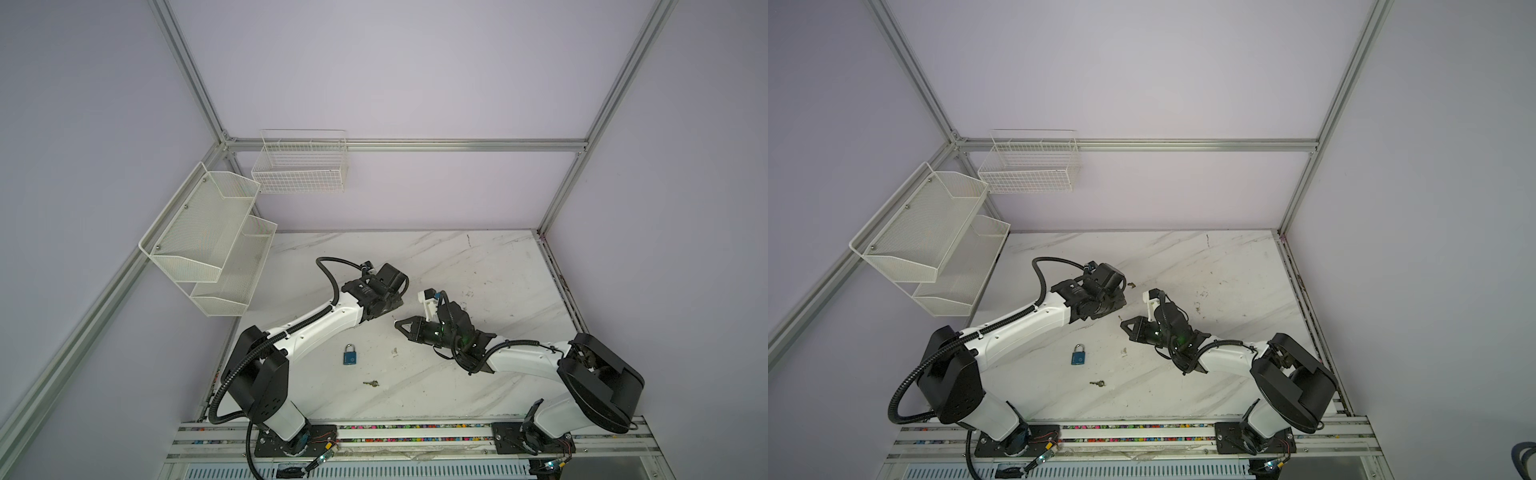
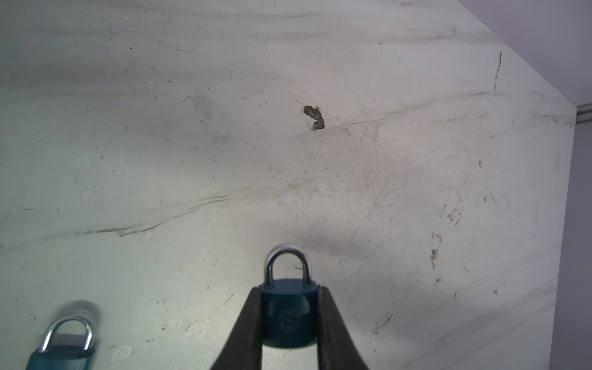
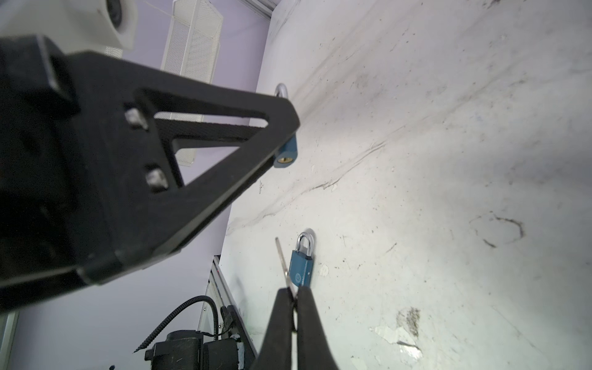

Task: Unlock with the key

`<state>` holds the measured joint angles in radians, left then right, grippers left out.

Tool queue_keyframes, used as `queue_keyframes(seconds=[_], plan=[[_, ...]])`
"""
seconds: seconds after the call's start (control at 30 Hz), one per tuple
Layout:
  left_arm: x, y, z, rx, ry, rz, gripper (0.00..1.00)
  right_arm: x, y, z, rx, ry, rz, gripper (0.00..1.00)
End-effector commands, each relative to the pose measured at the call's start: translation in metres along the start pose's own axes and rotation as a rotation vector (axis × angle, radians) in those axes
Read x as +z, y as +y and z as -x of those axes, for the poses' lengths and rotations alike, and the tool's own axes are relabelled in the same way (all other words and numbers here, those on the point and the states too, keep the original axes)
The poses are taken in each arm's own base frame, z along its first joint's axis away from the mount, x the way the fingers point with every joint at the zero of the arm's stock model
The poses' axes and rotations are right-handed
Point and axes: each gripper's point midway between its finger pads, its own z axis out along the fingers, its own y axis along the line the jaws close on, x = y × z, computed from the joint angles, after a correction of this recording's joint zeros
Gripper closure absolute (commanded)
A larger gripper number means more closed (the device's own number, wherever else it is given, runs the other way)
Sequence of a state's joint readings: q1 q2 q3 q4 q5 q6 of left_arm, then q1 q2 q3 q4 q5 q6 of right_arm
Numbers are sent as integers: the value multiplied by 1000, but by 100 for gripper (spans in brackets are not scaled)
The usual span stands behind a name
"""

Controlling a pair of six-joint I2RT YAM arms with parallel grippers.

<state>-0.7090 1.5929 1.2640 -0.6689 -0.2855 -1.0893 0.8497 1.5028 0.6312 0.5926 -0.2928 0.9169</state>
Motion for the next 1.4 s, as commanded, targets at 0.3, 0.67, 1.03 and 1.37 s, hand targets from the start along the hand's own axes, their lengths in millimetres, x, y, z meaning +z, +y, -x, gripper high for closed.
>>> queue_keyframes(seconds=[0.3, 0.67, 1.03, 1.37], plan=[[-15, -2, 3, -6, -27, -12, 100, 14, 11, 20, 51, -84, 40, 100], [-17, -4, 0, 0, -37, -13, 100, 17, 12, 24, 76, -118, 73, 100], [-27, -3, 4, -56, -82, -38, 100, 8, 2, 30, 144, -182, 25, 100], [-29, -4, 5, -65, -101, -43, 100, 5, 27, 31, 111, -205, 67, 100]])
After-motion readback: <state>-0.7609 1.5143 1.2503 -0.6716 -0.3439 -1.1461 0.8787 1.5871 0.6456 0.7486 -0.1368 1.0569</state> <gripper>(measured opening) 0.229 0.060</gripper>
